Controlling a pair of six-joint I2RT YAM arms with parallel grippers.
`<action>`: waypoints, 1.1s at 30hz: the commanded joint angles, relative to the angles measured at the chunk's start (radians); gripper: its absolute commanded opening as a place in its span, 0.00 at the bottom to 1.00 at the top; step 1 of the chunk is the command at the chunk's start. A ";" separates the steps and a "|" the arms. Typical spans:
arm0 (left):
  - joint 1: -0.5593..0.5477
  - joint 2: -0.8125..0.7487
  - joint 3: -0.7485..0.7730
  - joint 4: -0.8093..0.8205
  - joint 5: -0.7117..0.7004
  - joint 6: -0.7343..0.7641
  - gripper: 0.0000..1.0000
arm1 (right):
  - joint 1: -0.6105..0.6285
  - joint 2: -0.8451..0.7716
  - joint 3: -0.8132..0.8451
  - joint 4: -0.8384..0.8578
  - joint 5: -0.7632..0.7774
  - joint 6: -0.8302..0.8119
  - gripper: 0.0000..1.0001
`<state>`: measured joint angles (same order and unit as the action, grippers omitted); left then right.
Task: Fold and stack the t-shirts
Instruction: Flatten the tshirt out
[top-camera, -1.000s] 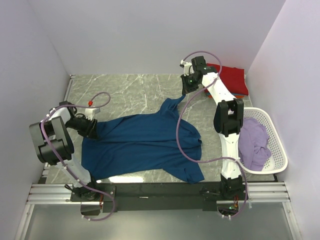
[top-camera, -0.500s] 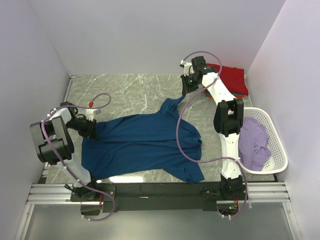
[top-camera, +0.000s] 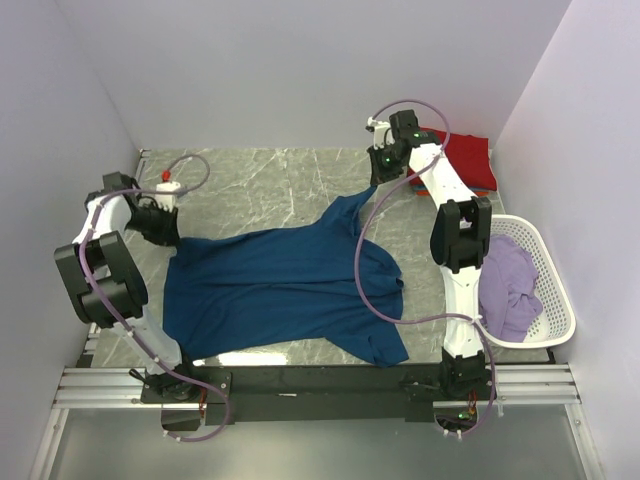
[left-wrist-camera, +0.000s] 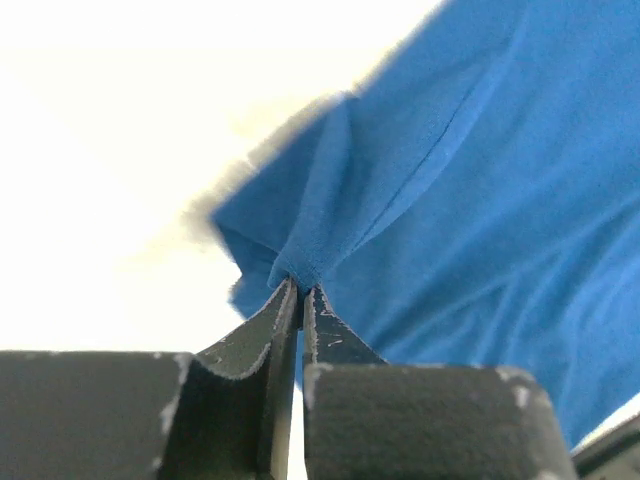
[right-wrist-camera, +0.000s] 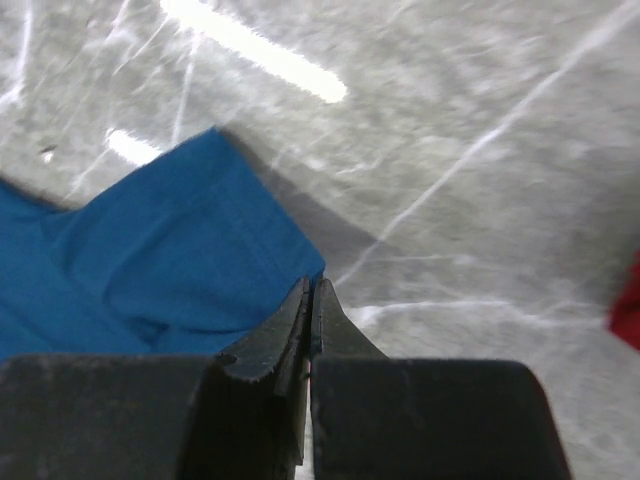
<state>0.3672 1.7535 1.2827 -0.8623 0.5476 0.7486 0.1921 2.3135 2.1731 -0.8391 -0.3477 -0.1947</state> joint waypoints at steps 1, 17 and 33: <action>0.006 0.029 0.095 -0.021 0.003 -0.040 0.08 | -0.020 -0.092 0.059 0.080 0.050 -0.044 0.00; 0.006 0.239 0.372 0.218 -0.044 -0.258 0.01 | -0.011 -0.025 0.125 0.408 0.246 -0.164 0.00; 0.009 -0.040 0.548 0.345 0.126 -0.492 0.01 | -0.017 -0.409 0.180 0.618 0.345 -0.224 0.00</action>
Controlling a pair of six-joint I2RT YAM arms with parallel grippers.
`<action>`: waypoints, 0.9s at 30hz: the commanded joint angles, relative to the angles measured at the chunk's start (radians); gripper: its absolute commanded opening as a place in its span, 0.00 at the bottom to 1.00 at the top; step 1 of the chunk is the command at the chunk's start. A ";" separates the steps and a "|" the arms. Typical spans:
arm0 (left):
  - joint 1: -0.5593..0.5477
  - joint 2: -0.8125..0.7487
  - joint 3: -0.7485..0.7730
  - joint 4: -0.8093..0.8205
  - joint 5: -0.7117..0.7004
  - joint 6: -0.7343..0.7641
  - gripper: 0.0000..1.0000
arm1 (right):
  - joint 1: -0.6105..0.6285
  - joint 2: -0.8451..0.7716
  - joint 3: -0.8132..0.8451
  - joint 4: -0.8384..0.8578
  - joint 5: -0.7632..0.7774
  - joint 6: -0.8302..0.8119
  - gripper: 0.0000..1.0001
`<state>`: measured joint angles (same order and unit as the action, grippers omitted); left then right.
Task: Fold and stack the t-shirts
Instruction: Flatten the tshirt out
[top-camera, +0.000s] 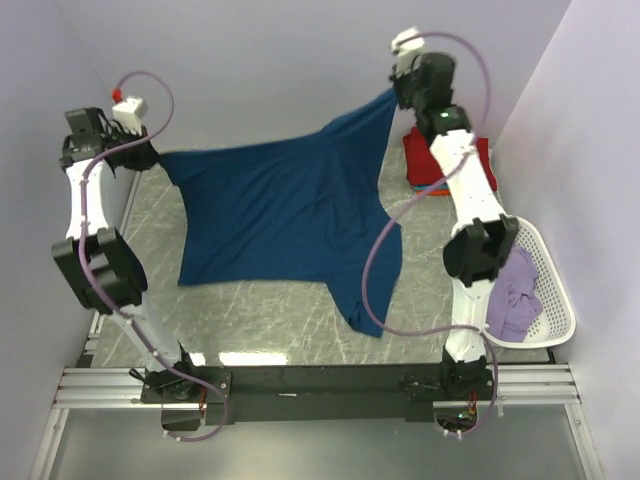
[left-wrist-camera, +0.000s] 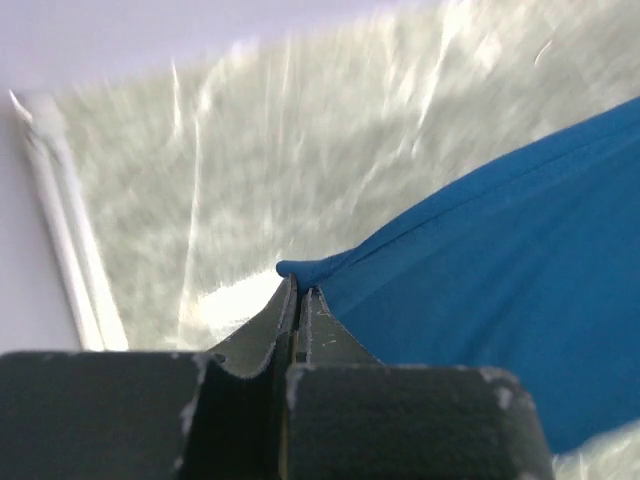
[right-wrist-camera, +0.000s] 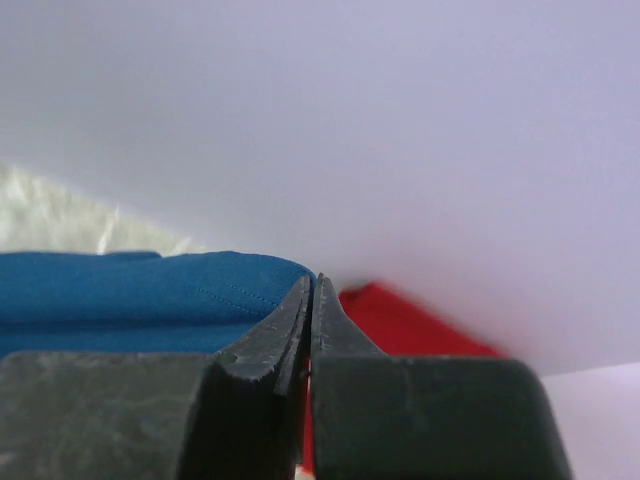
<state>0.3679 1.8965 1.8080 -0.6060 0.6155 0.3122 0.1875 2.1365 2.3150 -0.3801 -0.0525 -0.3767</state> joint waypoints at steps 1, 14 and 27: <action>0.006 -0.262 -0.022 0.098 0.058 -0.056 0.01 | -0.014 -0.295 0.026 0.158 0.051 -0.054 0.00; 0.072 -0.945 -0.394 0.249 0.014 -0.145 0.01 | -0.013 -0.943 -0.385 0.231 0.102 -0.186 0.00; 0.075 -1.102 -0.133 -0.018 -0.091 -0.085 0.01 | -0.013 -1.155 -0.415 0.280 0.115 -0.338 0.00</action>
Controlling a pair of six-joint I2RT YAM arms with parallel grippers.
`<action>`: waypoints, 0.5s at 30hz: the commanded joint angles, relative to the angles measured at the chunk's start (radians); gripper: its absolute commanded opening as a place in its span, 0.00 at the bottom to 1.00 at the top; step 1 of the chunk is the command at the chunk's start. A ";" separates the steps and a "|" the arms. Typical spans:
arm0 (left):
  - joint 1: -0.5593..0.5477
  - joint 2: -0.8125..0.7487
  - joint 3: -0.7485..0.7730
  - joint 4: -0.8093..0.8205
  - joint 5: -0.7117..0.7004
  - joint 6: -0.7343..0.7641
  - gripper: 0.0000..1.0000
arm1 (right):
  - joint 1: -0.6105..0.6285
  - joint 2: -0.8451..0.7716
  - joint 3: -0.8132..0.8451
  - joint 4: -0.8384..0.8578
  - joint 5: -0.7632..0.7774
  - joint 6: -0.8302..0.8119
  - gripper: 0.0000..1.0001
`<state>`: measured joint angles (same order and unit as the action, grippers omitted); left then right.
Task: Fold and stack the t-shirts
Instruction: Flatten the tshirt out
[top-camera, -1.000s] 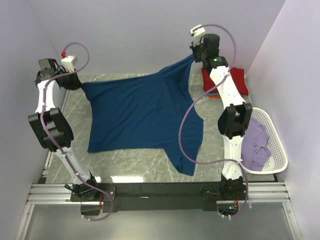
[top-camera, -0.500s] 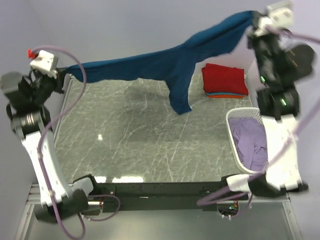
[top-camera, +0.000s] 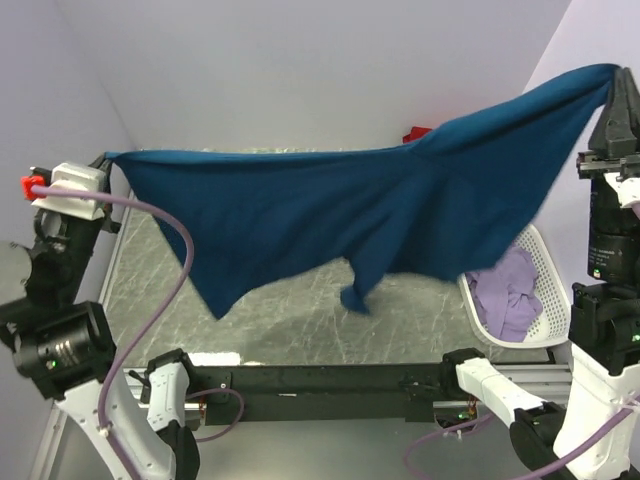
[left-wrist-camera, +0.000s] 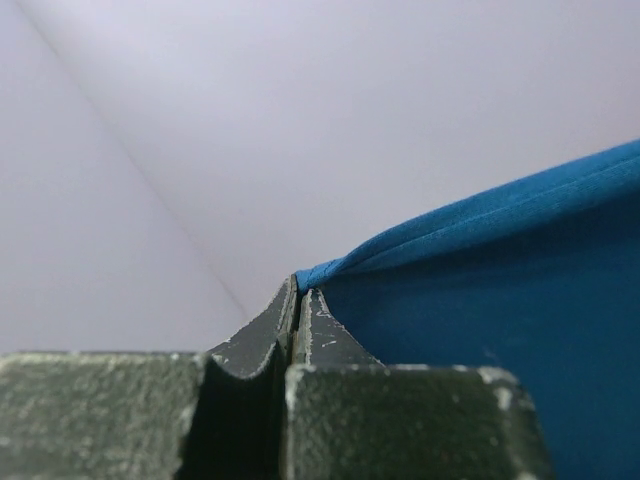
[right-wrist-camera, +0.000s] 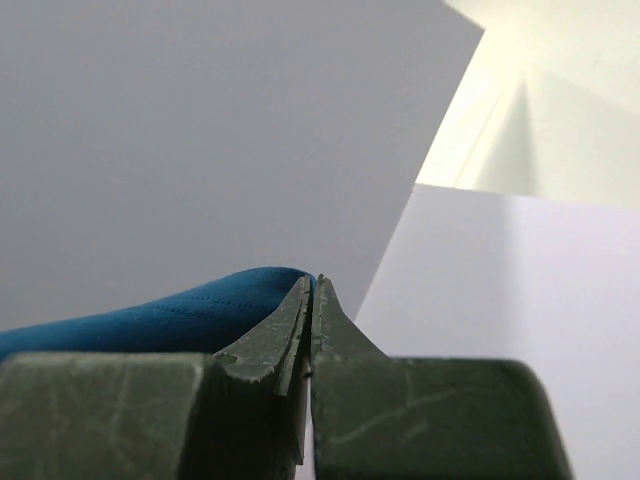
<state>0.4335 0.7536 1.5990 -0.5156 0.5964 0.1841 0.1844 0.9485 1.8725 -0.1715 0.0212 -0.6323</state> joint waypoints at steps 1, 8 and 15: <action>0.010 0.064 0.099 -0.125 -0.066 0.054 0.01 | -0.011 0.056 0.030 0.082 0.036 -0.101 0.00; 0.010 0.122 -0.054 -0.273 0.055 0.178 0.01 | -0.010 0.182 -0.125 0.145 -0.050 -0.112 0.00; -0.007 0.211 -0.376 -0.204 0.039 0.187 0.01 | 0.064 0.387 -0.373 0.168 -0.129 -0.136 0.00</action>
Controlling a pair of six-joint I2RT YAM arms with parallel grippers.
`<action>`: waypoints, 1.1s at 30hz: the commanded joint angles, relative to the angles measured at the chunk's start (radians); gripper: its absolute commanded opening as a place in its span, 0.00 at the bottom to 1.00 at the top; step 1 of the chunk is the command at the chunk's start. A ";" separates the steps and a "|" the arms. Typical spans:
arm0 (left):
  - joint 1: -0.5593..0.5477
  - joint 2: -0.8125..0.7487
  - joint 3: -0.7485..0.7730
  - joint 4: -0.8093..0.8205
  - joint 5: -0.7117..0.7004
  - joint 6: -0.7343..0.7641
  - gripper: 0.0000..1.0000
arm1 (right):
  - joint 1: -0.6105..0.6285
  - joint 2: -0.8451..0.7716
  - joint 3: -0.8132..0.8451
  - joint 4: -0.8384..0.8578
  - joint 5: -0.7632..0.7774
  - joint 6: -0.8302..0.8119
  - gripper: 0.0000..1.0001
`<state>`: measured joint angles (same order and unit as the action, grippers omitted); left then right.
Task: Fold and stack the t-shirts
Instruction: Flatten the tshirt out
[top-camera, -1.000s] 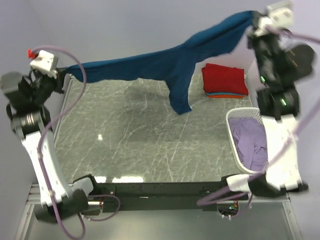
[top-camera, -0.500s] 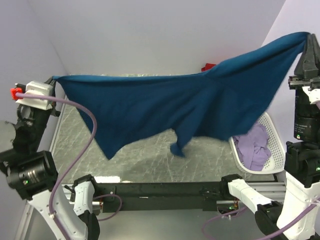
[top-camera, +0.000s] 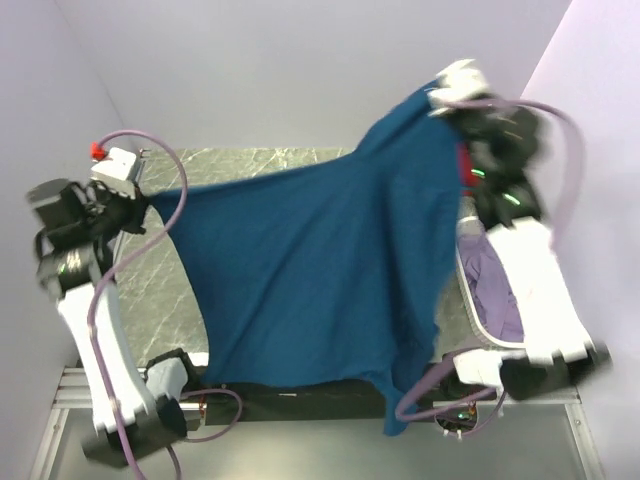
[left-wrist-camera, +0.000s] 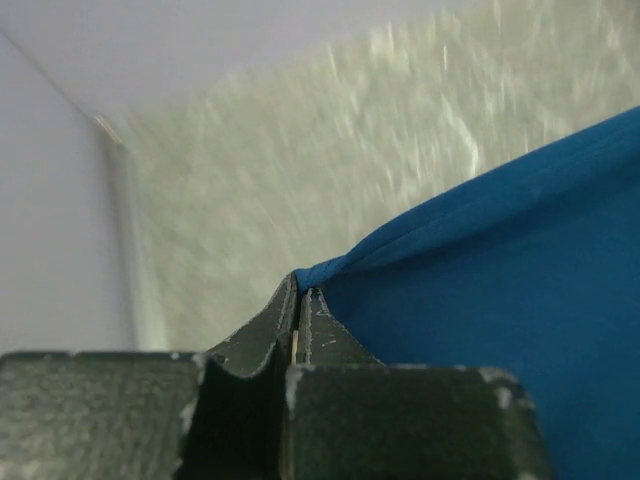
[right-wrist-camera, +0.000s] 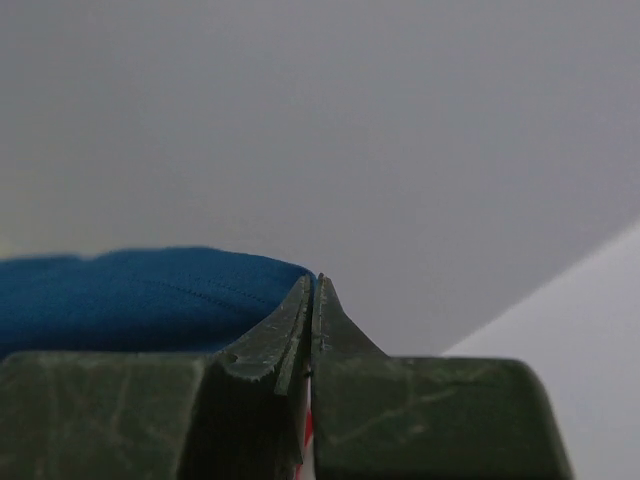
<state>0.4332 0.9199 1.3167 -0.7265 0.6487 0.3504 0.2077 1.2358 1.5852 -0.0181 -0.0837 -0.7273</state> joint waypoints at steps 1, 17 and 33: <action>-0.019 0.065 -0.123 0.024 -0.024 0.018 0.01 | 0.054 0.125 -0.106 0.044 -0.021 -0.073 0.00; -0.143 0.920 0.039 0.337 -0.251 -0.108 0.01 | 0.134 0.921 0.287 0.128 0.117 -0.207 0.00; -0.133 1.295 0.490 0.299 -0.249 -0.243 0.38 | 0.139 1.318 0.648 0.429 0.369 -0.313 0.43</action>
<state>0.2878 2.2234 1.7367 -0.4171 0.3943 0.1543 0.3466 2.5599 2.1540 0.2573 0.1936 -0.9909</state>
